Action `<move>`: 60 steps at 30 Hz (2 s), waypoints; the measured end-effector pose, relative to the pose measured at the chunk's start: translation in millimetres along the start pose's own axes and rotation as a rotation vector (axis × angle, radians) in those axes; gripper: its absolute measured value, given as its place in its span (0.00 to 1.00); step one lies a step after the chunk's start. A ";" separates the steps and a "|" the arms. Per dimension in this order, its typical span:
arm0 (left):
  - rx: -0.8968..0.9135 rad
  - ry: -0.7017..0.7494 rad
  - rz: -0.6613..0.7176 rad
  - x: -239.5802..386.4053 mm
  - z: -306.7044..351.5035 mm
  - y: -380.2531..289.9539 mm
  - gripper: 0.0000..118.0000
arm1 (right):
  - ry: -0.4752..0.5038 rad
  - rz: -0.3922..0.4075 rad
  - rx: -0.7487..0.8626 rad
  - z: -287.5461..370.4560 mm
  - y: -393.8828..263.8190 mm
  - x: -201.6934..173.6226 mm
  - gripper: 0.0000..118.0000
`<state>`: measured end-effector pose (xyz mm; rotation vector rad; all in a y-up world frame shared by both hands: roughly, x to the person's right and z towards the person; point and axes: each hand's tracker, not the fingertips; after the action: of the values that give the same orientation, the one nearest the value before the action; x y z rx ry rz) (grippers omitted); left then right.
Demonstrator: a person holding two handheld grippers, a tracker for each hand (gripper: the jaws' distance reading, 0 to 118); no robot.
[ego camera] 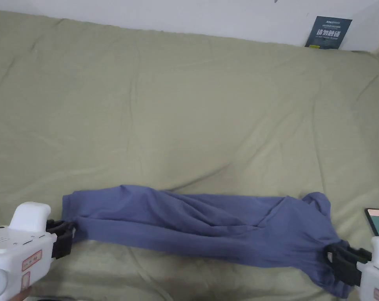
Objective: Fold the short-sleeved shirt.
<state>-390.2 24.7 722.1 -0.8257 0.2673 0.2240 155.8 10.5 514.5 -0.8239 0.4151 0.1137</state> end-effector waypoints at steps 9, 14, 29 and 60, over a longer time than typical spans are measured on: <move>0.174 0.098 0.005 -30.1 58.5 -28.3 1.00 | 0.037 0.127 0.191 98.3 9.2 -64.4 0.91; 0.062 0.062 0.143 -32.7 62.2 -15.4 0.04 | 0.100 0.019 0.160 104.0 9.6 -98.2 0.00; -0.154 -0.976 0.799 -144.6 -92.4 1.9 1.00 | 0.125 0.019 0.149 125.9 24.9 -145.7 0.00; -0.130 0.042 -0.019 42.1 -52.7 35.6 0.06 | 0.217 -0.032 0.166 134.2 6.2 -140.2 0.00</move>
<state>-368.9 12.6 649.9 -0.9623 0.2859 0.2083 68.1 121.5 647.6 -0.6804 0.6069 -0.0408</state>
